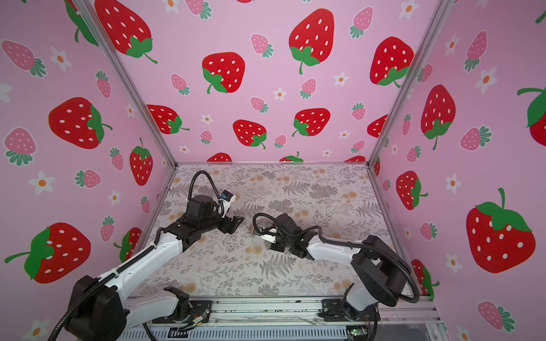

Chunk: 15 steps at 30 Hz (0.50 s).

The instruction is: Put the keys on the keyring

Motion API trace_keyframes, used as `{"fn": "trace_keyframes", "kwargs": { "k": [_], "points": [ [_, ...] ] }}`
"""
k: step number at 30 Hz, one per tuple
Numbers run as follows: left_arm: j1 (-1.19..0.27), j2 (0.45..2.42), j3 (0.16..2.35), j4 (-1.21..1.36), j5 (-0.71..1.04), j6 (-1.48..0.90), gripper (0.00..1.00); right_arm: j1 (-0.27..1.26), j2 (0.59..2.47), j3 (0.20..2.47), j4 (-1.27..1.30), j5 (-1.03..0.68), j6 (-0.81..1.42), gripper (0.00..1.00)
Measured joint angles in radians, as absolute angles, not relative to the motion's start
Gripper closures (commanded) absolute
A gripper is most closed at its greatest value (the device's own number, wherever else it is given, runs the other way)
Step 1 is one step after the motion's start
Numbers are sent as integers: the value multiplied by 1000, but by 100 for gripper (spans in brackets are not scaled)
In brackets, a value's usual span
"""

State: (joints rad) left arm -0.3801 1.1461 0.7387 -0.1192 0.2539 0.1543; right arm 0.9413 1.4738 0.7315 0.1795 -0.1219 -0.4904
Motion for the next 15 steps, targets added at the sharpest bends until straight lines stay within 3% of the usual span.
{"fn": "trace_keyframes", "kwargs": {
  "k": [7, 15],
  "points": [
    [-379, 984, 682, -60, 382, 313, 26, 855, 1368, 730, 197, -346, -509, 100],
    [-379, 973, 682, -70, 489, 389, 38, 780, 1339, 740, 203, -566, -482, 100]
  ]
}}
